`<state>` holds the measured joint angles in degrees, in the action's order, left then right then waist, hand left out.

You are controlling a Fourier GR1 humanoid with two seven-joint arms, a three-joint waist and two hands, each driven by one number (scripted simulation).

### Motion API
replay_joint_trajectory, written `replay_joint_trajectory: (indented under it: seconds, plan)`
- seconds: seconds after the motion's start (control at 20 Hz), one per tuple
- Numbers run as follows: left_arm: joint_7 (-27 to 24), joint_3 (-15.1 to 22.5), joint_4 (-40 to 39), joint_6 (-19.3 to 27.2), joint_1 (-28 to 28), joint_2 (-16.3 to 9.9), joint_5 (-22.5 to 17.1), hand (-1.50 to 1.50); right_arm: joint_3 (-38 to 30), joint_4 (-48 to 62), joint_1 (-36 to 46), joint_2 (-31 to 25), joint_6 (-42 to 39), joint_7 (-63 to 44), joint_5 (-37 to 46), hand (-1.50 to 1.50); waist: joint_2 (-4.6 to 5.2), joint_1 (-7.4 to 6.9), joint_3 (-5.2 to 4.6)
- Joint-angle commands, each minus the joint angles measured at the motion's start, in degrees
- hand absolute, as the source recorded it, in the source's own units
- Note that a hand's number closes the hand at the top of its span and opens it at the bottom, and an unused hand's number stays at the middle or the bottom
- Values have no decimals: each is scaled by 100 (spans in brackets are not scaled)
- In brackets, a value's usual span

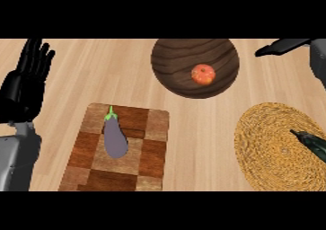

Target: Pick the squash from the placemat and place it in the bowl

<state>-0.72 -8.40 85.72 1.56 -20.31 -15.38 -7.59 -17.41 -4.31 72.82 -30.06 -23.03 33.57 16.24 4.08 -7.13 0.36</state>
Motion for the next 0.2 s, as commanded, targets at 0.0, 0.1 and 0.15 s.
replay_joint_trajectory:
  seconds: [0.0,0.1,0.15]
  plan:
    - [-30,-39,-9,-119,-31,-79,-65,0,-96,19,-192,-233,-174,143,-81,-150,63,-134,7]
    - [-41,17,15,-53,-51,-32,8,0,-128,25,-135,-548,-537,83,-110,-150,59,-102,10]
    - [12,31,-21,-68,-84,-6,-28,0,-107,32,-240,-562,-593,155,-88,-150,66,-78,12]
